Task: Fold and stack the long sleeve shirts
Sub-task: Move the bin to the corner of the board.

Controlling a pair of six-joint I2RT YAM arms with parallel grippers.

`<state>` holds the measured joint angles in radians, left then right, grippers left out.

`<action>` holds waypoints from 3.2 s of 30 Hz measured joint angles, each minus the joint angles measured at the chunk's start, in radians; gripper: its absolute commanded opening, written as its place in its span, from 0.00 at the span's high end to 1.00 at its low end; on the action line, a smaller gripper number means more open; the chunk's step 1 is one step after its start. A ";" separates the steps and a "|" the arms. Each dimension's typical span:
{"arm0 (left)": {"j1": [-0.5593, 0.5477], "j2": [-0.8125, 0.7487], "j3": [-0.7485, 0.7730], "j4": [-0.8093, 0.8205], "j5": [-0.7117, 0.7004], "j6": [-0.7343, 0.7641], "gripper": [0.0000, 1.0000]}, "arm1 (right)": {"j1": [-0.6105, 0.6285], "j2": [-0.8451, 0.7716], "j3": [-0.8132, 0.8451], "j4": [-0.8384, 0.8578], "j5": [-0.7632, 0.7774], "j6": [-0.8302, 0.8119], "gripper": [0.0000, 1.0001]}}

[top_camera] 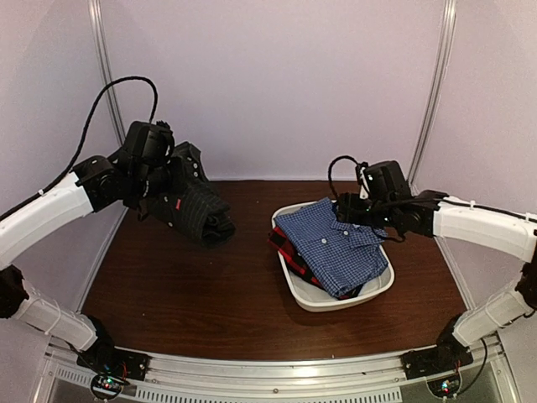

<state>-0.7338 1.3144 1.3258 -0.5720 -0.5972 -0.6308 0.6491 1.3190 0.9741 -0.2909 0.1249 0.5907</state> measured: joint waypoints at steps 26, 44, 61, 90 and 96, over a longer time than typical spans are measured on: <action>0.032 -0.015 -0.080 -0.006 0.055 0.000 1.00 | 0.078 1.065 1.081 -0.184 -0.035 -0.532 0.31; 0.035 0.023 -0.081 0.004 0.106 0.000 1.00 | 0.074 0.584 0.368 -0.089 0.100 -0.479 0.29; 0.035 0.028 -0.086 0.025 0.126 0.000 1.00 | 0.329 0.297 0.209 -0.099 -0.075 -0.210 0.26; 0.035 0.071 -0.110 0.077 0.239 -0.021 1.00 | 0.142 -0.068 -0.299 -0.001 -0.031 0.055 0.15; 0.026 0.162 -0.106 0.124 0.347 -0.005 1.00 | 0.103 -0.127 -0.312 -0.066 0.006 0.064 0.13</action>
<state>-0.7074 1.4765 1.2198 -0.4484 -0.2501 -0.6353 0.7517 1.1923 0.6617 -0.3573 0.1314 0.6544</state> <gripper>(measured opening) 0.057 0.861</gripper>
